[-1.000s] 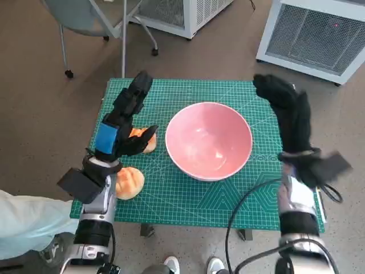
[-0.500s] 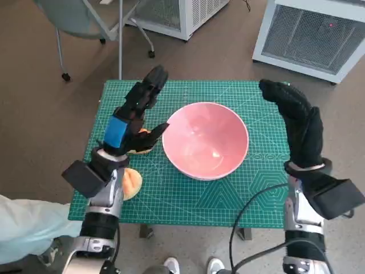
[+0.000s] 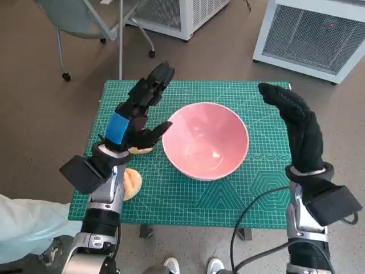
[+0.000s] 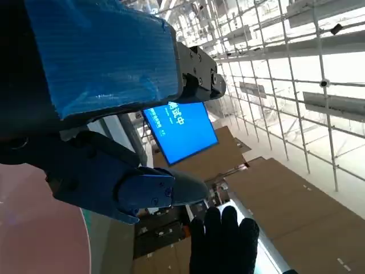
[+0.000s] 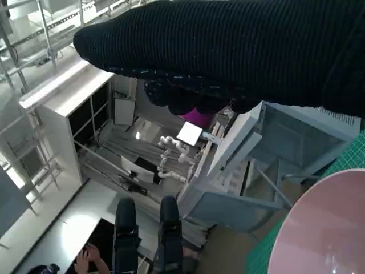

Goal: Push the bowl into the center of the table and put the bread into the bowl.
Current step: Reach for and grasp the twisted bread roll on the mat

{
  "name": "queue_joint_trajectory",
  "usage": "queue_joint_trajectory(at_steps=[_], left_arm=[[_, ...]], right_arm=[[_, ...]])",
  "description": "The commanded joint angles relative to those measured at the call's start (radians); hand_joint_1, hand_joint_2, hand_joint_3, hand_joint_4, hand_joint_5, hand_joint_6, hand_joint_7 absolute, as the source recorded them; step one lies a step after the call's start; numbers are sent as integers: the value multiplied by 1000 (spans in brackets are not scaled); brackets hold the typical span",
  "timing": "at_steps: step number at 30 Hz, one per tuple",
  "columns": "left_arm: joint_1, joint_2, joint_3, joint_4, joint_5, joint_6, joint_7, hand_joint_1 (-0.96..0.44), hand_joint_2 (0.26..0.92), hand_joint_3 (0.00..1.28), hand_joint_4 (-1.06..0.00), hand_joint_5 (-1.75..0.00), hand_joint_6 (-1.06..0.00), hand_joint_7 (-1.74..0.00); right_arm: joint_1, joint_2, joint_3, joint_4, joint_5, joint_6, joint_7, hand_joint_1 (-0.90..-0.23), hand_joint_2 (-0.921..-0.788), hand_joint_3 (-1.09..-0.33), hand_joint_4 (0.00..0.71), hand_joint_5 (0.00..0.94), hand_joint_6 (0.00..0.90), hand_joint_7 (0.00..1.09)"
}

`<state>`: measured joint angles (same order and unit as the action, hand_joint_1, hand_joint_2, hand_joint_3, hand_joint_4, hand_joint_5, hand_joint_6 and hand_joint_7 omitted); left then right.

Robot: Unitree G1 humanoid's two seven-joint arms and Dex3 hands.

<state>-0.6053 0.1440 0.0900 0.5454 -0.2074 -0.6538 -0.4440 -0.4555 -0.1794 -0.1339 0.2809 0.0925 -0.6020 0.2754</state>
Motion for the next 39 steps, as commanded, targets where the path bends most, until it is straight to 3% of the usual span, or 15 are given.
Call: queue_joint_trajectory(at_steps=[1,4,7,10,12,15,17,29,39], left_arm=[[-8,30,-5,-31,16,0,-13,-550,921,369,-240,0,-284,-61],[1,85,-10,-49,77,-3,-8,-534,921,343,-233,0,-273,-57],[13,168,-21,-85,186,21,10,-509,921,228,-178,-2,-232,-36],[34,327,-43,-218,376,217,-8,-496,887,122,-104,-1,-202,-19],[37,389,-56,-300,457,380,-43,-455,829,51,-48,0,-176,-8],[31,432,-77,-386,540,588,-81,-334,759,19,-15,1,-178,-9],[24,440,-89,-399,583,655,-78,-268,736,8,-6,1,-196,-17],[-17,455,-187,-338,678,806,-91,-185,728,4,-4,-2,-237,-23],[-54,451,-280,-213,715,815,-74,-105,737,5,-61,-14,-275,-19]], right_arm=[[26,-8,10,-14,-3,25,-6,-741,-921,-791,151,6,-1,485],[33,-11,12,-28,8,34,0,-741,-921,-791,151,6,-1,481],[37,-15,13,-37,17,41,5,-739,-921,-793,150,5,-1,476],[41,-19,14,-41,28,49,11,-736,-921,-795,150,5,-1,474],[42,-21,15,-42,36,53,15,-734,-921,-797,149,4,-1,472],[41,-22,16,-38,47,56,19,-732,-921,-799,147,3,-1,470],[38,-22,16,-34,54,59,22,-731,-921,-801,145,2,-1,470],[22,-14,22,-10,67,63,27,-727,-921,-798,145,2,-1,471],[7,-11,24,22,70,54,29,-713,-921,-798,146,2,-1,471]])
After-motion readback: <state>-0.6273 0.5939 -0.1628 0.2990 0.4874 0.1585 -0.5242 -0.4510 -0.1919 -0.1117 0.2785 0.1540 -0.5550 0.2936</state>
